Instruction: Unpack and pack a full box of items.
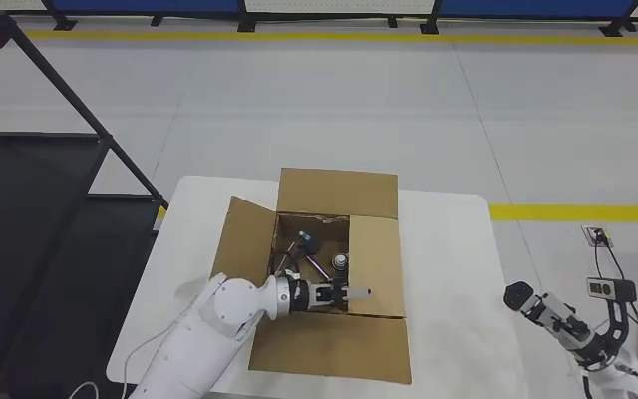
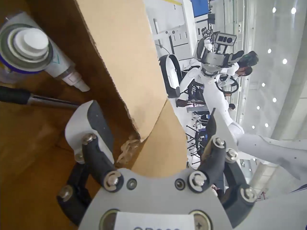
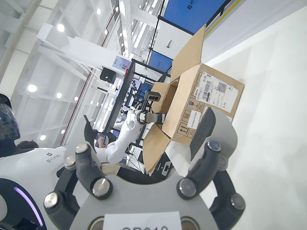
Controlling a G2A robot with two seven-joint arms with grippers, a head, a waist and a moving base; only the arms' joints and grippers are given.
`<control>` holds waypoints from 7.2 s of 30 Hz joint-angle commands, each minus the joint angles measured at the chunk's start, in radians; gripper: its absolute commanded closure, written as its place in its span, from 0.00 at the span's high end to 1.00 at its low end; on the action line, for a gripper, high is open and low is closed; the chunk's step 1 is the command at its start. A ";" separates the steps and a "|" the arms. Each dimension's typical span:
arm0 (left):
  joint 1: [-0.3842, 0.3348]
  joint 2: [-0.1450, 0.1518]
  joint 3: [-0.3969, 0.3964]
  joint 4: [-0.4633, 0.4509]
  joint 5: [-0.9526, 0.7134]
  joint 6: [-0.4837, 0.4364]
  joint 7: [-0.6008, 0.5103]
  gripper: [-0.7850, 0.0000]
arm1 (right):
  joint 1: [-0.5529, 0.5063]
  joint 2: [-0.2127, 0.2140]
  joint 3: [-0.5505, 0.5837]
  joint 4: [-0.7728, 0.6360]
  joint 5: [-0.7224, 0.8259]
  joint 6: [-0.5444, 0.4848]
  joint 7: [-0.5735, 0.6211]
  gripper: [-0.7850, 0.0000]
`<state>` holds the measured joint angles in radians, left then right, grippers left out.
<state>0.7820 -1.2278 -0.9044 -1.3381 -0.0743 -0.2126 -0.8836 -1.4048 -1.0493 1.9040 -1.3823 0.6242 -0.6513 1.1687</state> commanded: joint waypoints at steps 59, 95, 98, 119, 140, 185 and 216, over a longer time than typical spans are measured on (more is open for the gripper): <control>-0.401 -0.373 0.371 0.411 0.031 -0.112 0.287 1.00 | 0.036 0.068 0.186 0.225 0.206 0.009 0.009 1.00; 0.843 -0.041 -1.038 -0.646 -0.095 -0.326 0.189 1.00 | 0.311 -0.009 -0.722 -0.488 -1.356 0.290 -0.554 1.00; 0.882 -0.040 -1.051 -0.621 -0.141 -0.372 0.182 1.00 | 0.405 -0.036 -0.852 -0.403 -1.467 0.361 -0.575 1.00; 0.913 -0.033 -1.038 -0.576 -0.202 -0.452 0.141 1.00 | 0.588 -0.111 -1.055 -0.192 -1.598 0.532 -0.638 1.00; 0.876 -0.022 -0.956 -0.588 -0.145 -0.369 0.227 1.00 | 0.839 -0.260 -1.251 0.213 -1.528 0.586 -0.488 0.00; 0.876 -0.022 -0.956 -0.588 -0.145 -0.369 0.227 1.00 | 0.013 -0.091 -0.283 -0.284 -1.761 0.758 -0.748 0.00; 0.877 -0.022 -0.958 -0.592 -0.149 -0.358 0.250 1.00 | -0.083 -0.098 -0.329 -0.813 -1.826 0.609 -0.864 1.00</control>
<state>1.6582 -1.2498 -1.8605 -1.9279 -0.2202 -0.5739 -0.6440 -1.5230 -1.1480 1.6016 -2.1769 -1.1859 -0.0257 0.2436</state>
